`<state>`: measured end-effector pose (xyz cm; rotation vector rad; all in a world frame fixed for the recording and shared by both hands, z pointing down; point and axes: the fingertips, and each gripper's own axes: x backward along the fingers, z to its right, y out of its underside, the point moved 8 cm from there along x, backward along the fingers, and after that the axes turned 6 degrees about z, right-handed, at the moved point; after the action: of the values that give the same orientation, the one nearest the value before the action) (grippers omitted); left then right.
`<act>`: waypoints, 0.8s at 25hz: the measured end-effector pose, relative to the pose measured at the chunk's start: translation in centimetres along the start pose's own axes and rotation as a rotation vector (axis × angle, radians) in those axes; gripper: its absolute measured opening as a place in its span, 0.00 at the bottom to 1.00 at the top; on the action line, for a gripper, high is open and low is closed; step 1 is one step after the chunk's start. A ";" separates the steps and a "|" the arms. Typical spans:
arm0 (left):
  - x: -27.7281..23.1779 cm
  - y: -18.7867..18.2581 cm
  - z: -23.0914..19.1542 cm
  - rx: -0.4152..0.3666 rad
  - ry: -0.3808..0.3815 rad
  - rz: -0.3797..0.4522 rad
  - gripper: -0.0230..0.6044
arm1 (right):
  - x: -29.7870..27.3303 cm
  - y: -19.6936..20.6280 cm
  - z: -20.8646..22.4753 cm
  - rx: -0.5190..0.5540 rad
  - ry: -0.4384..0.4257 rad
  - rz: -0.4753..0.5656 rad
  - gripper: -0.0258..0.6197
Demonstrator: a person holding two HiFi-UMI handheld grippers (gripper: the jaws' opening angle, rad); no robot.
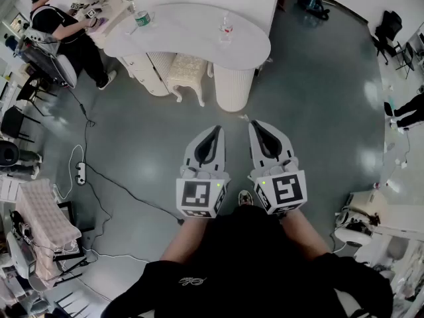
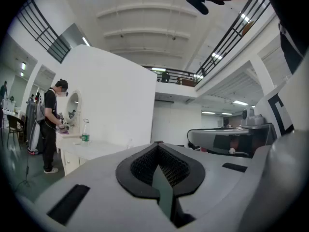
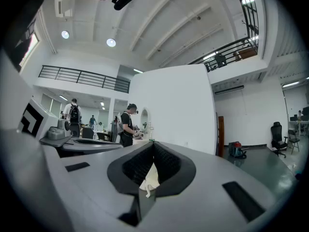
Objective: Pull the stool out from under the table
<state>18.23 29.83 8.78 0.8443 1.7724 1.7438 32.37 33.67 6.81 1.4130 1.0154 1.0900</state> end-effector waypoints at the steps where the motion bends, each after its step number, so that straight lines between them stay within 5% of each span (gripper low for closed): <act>1: 0.1 0.1 -0.3 0.001 -0.009 0.000 0.04 | -0.2 0.1 -0.2 -0.002 -0.007 -0.003 0.05; 15: 4.1 -1.4 -4.5 0.052 -0.105 0.067 0.04 | -2.1 -1.2 -2.2 -0.013 -0.092 0.052 0.05; 20: 7.6 -1.0 -8.7 -0.020 -0.202 -0.029 0.04 | -4.1 -0.2 -4.4 0.025 -0.091 -0.034 0.05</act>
<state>6.67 29.50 8.71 0.9458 1.6240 1.5943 27.11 30.73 6.49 1.4466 0.9873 0.9829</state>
